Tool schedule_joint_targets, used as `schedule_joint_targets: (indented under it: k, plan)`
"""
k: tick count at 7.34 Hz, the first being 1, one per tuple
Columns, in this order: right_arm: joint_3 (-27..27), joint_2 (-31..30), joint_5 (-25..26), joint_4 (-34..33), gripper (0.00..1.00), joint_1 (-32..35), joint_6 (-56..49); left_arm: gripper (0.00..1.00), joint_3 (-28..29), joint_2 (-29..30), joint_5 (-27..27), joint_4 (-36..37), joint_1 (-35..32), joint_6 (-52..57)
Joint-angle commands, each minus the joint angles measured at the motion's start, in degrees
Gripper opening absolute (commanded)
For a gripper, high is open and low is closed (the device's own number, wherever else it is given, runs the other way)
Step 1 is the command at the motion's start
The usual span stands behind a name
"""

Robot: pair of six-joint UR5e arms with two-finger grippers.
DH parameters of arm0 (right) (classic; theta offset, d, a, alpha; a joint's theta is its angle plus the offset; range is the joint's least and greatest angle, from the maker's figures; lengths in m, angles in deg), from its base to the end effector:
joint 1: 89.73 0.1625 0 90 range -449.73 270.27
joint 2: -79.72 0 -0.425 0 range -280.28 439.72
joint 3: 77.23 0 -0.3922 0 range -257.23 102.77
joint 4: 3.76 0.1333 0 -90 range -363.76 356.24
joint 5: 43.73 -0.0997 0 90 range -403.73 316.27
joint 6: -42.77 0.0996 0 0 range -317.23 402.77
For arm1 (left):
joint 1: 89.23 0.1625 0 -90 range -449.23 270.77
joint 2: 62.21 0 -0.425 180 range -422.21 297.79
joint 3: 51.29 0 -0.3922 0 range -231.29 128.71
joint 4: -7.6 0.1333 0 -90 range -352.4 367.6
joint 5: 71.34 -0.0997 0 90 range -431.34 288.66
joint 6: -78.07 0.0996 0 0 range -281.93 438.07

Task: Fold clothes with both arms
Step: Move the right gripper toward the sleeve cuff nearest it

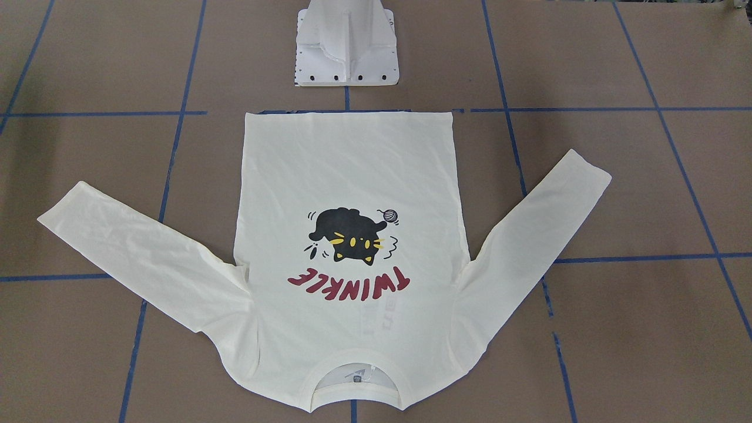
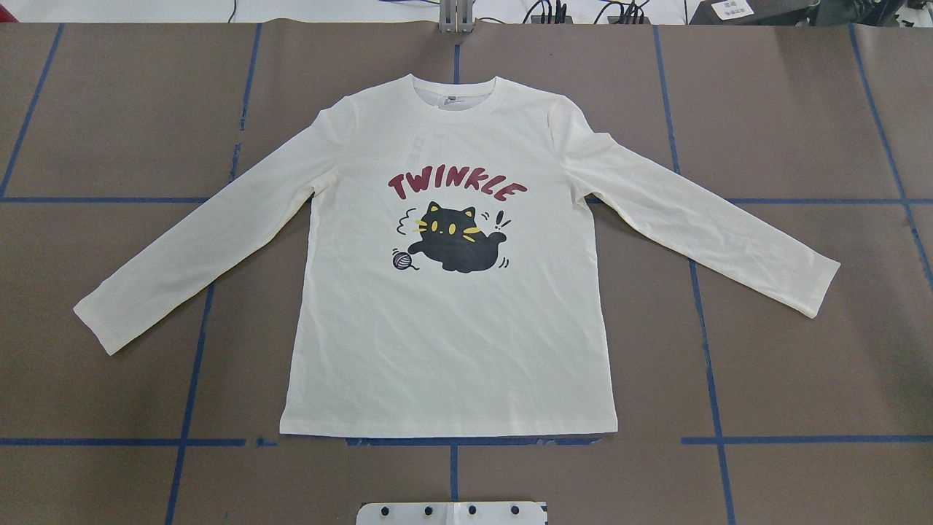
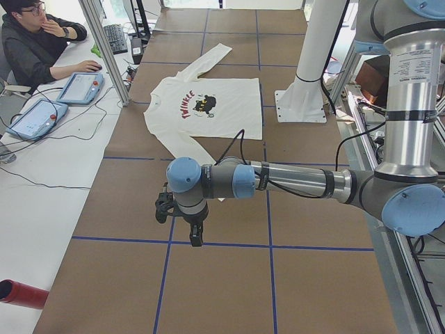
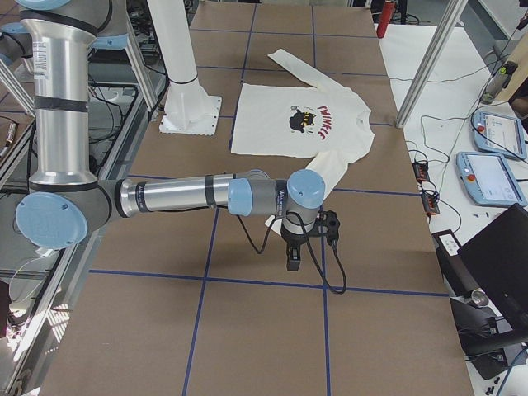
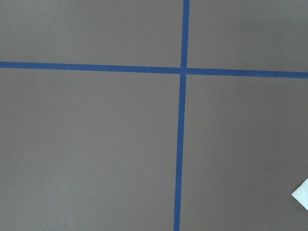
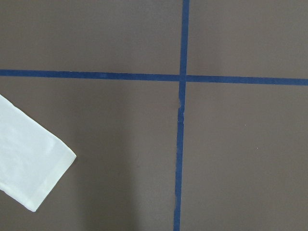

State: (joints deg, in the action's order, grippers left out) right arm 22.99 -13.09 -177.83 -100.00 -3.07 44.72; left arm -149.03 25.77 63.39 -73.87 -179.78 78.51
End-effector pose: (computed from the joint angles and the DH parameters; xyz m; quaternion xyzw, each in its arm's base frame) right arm 0.0365 -0.4722 0.6059 -0.0079 -0.3754 -0.0151 0.9267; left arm -0.0677 -0.4707 0.6237 -0.0194 0.3806 -0.0102 0.9245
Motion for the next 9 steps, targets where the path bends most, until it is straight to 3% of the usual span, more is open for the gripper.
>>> schedule_joint_targets:
  k: [1,4,6,7,9]
  plan:
    - [0.8,0.0,-0.5,0.0,1.0,0.0,-0.1,1.0,0.0,0.0,0.1,0.0,0.0,0.0]
    - [1.5,2.9,-1.3,0.0,1.0,-0.1,0.2,1.0,1.0,1.3,0.1,-2.0,0.3,0.5]
    - [0.3,5.5,-4.9,0.0,1.0,-3.9,2.4,1.0,1.3,4.1,2.4,-9.1,0.3,0.5]
    - [1.1,3.4,-5.3,2.4,1.0,-5.3,4.0,1.0,3.8,4.6,3.1,-15.0,0.5,0.1]
    - [0.9,-4.9,-0.6,24.5,1.0,-10.4,16.8,1.0,5.0,3.6,3.6,-19.2,0.5,-1.5]
